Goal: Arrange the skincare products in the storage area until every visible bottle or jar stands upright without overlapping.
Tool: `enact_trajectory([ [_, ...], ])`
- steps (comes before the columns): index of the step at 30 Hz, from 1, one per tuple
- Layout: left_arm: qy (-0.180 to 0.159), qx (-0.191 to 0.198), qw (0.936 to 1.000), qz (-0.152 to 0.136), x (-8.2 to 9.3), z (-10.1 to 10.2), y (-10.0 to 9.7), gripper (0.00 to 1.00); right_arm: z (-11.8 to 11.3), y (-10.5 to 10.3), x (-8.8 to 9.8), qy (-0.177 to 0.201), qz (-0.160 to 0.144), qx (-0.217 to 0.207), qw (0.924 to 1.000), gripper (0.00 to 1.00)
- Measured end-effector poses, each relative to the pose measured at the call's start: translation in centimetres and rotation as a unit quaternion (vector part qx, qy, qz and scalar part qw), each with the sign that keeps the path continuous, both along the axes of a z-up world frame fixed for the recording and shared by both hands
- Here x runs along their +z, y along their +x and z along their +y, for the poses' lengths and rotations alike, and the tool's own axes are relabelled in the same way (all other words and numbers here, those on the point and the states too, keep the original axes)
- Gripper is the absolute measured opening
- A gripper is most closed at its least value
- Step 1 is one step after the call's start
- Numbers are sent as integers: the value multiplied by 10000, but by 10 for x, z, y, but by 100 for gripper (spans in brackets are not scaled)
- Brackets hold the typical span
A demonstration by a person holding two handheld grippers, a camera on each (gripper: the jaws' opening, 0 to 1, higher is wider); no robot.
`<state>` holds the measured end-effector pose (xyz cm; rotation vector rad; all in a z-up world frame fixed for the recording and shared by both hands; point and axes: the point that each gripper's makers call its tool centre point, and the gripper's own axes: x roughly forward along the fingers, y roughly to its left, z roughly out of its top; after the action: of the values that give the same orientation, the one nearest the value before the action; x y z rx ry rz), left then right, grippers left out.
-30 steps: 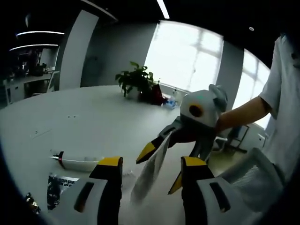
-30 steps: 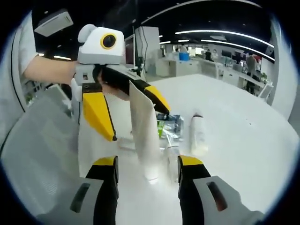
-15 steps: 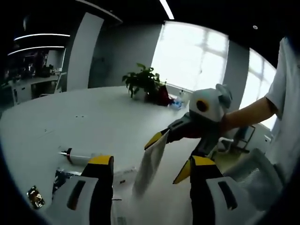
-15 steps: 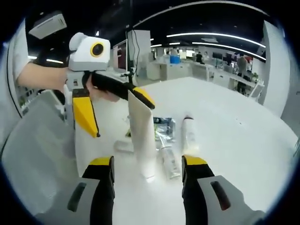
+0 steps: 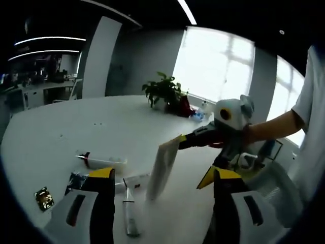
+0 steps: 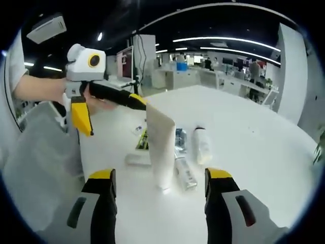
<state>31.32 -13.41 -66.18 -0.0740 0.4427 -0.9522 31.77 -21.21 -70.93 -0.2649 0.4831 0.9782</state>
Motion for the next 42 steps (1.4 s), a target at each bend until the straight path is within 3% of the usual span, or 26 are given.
enact_trajectory([
  [15, 67, 541, 9985, 34, 2, 42, -17, 90, -18, -17, 13, 110, -29, -630, 9979, 84],
  [27, 34, 928, 9957, 26, 6, 80, -37, 96, -20, -36, 30, 173, -131, -909, 9956, 90],
  [33, 18, 1018, 9948, -24, 11, 85, -54, 99, -20, -49, 35, 216, -186, -1051, 9940, 94],
  [42, 7, 1137, 9935, -18, 14, 96, -75, 99, -22, -73, 37, 437, 16, -1342, 9900, 99],
])
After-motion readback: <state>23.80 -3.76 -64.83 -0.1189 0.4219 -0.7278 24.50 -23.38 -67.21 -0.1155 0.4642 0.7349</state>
